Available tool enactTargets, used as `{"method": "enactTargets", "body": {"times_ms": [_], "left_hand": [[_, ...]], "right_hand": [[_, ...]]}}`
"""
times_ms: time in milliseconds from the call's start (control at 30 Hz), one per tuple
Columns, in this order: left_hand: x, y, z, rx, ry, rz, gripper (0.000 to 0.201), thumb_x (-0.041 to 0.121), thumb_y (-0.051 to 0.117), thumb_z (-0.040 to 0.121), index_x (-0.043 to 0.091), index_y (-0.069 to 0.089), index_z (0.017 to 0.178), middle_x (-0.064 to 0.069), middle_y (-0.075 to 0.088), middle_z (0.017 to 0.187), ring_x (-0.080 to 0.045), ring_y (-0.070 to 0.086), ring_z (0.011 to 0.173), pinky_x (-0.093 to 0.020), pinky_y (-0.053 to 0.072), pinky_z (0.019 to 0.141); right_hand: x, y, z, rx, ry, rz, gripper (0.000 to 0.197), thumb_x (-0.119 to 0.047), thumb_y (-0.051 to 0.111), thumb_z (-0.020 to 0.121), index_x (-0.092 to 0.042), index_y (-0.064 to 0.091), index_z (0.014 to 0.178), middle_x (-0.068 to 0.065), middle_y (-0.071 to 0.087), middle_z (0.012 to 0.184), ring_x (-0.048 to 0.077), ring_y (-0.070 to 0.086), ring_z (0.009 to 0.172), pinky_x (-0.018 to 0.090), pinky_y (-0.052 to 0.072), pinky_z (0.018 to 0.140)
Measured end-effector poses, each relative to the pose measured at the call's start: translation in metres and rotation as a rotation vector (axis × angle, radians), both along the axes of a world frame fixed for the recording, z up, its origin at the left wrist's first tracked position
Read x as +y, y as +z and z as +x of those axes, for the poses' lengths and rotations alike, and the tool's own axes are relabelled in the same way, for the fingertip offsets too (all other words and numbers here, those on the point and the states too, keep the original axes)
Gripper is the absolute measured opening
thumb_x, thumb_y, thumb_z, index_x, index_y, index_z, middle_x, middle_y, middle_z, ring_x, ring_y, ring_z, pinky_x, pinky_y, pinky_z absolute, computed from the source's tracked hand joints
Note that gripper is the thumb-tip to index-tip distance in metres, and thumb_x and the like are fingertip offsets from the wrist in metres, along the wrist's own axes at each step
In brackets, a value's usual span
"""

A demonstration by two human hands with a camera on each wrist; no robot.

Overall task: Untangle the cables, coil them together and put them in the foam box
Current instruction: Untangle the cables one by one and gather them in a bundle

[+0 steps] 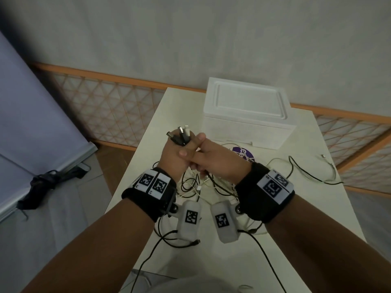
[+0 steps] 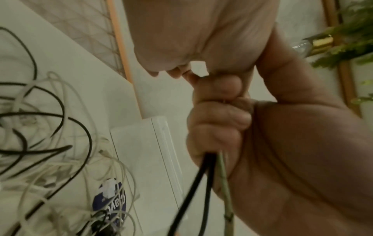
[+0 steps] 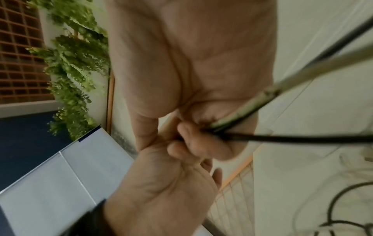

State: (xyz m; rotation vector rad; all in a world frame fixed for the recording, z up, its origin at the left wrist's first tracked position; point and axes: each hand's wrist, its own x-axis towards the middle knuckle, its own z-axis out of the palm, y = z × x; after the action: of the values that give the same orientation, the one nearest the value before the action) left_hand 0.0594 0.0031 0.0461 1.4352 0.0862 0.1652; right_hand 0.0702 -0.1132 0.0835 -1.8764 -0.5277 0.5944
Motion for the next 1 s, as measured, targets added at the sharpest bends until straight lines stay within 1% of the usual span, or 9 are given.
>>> {"method": "enactTargets", "body": {"times_ms": [100, 233, 333, 467, 600, 667, 800, 900, 1000], "left_hand": [[0.008, -0.002, 0.001, -0.033, 0.006, -0.165, 0.028, 0.013, 0.076, 0.070, 0.013, 0.053, 0.085, 0.000, 0.059, 0.072, -0.014, 0.058, 0.068, -0.030, 0.049, 0.065], [0.018, 0.004, 0.001, -0.074, -0.154, -0.319, 0.028, 0.027, 0.072, 0.082, 0.017, 0.059, 0.105, -0.009, 0.061, 0.078, -0.021, 0.054, 0.060, -0.028, 0.043, 0.050], [0.012, 0.006, -0.001, -0.014, -0.058, -0.117, 0.040, 0.048, 0.045, 0.092, 0.021, 0.071, 0.080, -0.006, 0.059, 0.075, -0.022, 0.055, 0.072, -0.032, 0.045, 0.067], [-0.008, 0.004, -0.004, 0.075, 0.100, -0.129, 0.043, 0.038, 0.046, 0.095, 0.021, 0.052, 0.056, 0.000, 0.052, 0.064, -0.020, 0.048, 0.069, -0.037, 0.039, 0.075], [-0.005, 0.004, -0.007, 0.094, 0.107, -0.288, 0.036, 0.026, 0.047, 0.101, 0.014, 0.044, 0.067, 0.003, 0.053, 0.060, -0.015, 0.054, 0.063, -0.032, 0.044, 0.071], [0.003, -0.003, -0.013, 0.042, -0.077, -0.422, 0.027, 0.033, 0.068, 0.087, 0.017, 0.047, 0.085, -0.002, 0.068, 0.082, -0.018, 0.063, 0.079, -0.034, 0.049, 0.079], [-0.002, -0.028, -0.029, 0.130, -0.319, -0.388, 0.086, 0.055, 0.090, 0.048, 0.018, 0.052, 0.115, -0.003, 0.070, 0.114, -0.016, 0.065, 0.107, -0.030, 0.053, 0.089], [-0.015, -0.035, -0.033, 0.195, -0.268, -0.439, 0.088, 0.065, 0.084, 0.050, 0.014, 0.060, 0.118, -0.004, 0.070, 0.114, -0.016, 0.064, 0.110, -0.030, 0.051, 0.092], [-0.020, -0.034, -0.032, 0.205, -0.144, -0.400, 0.062, 0.061, 0.068, 0.071, 0.017, 0.064, 0.115, -0.006, 0.070, 0.114, -0.019, 0.063, 0.110, -0.030, 0.053, 0.087]], "right_hand": [[-0.006, 0.002, -0.004, -0.050, 0.093, -0.068, 0.012, -0.022, 0.054, 0.096, -0.018, 0.053, 0.107, -0.023, 0.054, 0.058, -0.010, 0.050, 0.052, 0.008, 0.037, 0.052], [-0.012, -0.006, 0.001, -0.125, 0.137, -0.307, 0.008, -0.013, 0.054, 0.083, -0.012, 0.052, 0.090, -0.005, 0.048, 0.074, 0.009, 0.046, 0.065, 0.027, 0.036, 0.061], [-0.008, -0.009, -0.004, -0.269, 0.165, -0.396, 0.017, -0.016, 0.046, 0.095, -0.018, 0.043, 0.078, -0.002, 0.046, 0.067, 0.011, 0.043, 0.059, 0.027, 0.033, 0.056], [0.000, -0.014, -0.003, -0.403, 0.195, -0.428, 0.019, -0.010, 0.041, 0.096, 0.002, 0.052, 0.085, 0.018, 0.056, 0.073, 0.028, 0.050, 0.062, 0.038, 0.035, 0.055], [0.003, -0.027, -0.004, -0.509, 0.193, -0.460, 0.020, -0.014, 0.040, 0.099, 0.002, 0.052, 0.098, 0.016, 0.060, 0.083, 0.028, 0.057, 0.069, 0.039, 0.044, 0.061], [-0.001, -0.026, -0.001, -0.513, 0.163, -0.430, 0.019, -0.015, 0.041, 0.098, 0.000, 0.052, 0.103, 0.015, 0.062, 0.086, 0.027, 0.060, 0.072, 0.043, 0.049, 0.064], [-0.003, -0.021, 0.000, -0.522, 0.147, -0.386, 0.015, -0.011, 0.043, 0.093, -0.001, 0.049, 0.101, 0.016, 0.062, 0.087, 0.029, 0.061, 0.076, 0.044, 0.050, 0.067], [-0.004, -0.019, -0.005, -0.505, 0.191, -0.419, 0.004, -0.010, 0.042, 0.092, -0.008, 0.043, 0.089, 0.014, 0.057, 0.084, 0.034, 0.061, 0.077, 0.043, 0.049, 0.067], [-0.010, -0.024, -0.003, -0.442, 0.268, -0.405, 0.013, -0.005, 0.042, 0.090, 0.000, 0.054, 0.091, 0.021, 0.061, 0.086, 0.032, 0.061, 0.076, 0.041, 0.047, 0.064]]}}
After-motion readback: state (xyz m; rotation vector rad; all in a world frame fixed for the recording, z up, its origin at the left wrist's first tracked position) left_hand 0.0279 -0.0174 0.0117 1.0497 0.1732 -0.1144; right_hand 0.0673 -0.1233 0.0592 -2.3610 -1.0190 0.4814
